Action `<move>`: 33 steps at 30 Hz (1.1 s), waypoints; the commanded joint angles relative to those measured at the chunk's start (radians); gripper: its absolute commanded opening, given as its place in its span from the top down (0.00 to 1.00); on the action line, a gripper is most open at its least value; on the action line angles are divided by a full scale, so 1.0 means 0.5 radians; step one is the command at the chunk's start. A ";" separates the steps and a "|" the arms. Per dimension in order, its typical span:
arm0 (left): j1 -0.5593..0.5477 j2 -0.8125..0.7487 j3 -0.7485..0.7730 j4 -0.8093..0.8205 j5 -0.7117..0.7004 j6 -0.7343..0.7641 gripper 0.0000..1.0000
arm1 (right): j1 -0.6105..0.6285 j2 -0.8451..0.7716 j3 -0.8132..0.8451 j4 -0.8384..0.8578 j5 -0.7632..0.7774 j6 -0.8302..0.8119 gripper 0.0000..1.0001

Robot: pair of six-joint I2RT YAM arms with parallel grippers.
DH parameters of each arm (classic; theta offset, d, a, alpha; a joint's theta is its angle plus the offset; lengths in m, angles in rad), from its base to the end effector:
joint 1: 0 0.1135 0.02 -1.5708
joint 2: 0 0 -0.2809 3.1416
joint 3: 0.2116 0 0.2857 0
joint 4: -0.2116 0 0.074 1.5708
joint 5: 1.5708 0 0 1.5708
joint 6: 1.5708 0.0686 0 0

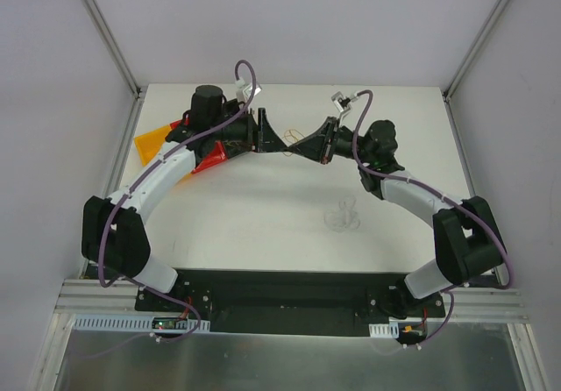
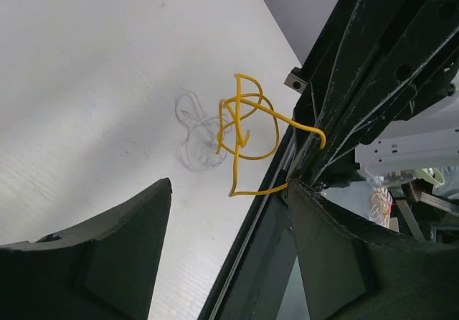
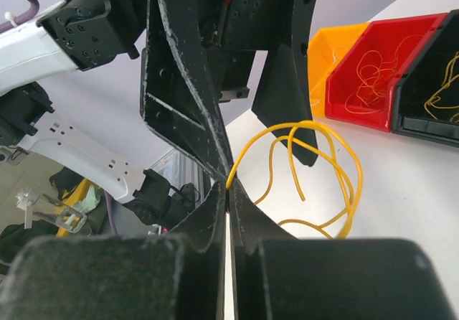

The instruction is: Untangle the cables

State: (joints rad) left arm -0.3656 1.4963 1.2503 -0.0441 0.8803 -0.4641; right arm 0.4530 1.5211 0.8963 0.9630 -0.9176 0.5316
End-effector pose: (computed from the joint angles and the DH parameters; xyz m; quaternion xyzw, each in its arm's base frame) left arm 0.3522 -0.1915 0.3501 0.2186 0.7371 -0.5305 0.3570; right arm 0.3150 0.2139 0.3177 -0.3407 0.5320 0.5714 0.5238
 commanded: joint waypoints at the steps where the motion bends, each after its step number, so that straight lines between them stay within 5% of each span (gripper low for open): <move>1: -0.020 0.045 0.006 0.033 -0.045 -0.023 0.38 | 0.076 -0.134 0.030 0.077 0.037 -0.087 0.99; 16: 0.010 0.195 0.043 -0.133 -0.232 0.066 0.69 | 0.272 -0.342 -0.068 0.099 0.234 -0.219 1.00; 20: 0.016 0.229 0.183 -0.527 -0.694 0.228 1.00 | 0.312 -0.428 -0.096 0.019 0.301 -0.311 1.00; 26: 0.020 0.201 0.282 -0.783 -1.388 0.302 1.00 | 0.401 -0.658 -0.166 -0.330 0.623 -0.661 1.00; 33: 0.090 0.109 0.264 -0.792 -1.521 0.259 1.00 | 0.429 -0.931 -0.268 -0.533 0.875 -0.814 1.00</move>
State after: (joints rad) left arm -0.3454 1.6222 1.3609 -0.4103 0.2066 -0.3462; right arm 0.6647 1.1213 0.7746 0.7441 -0.5812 0.2142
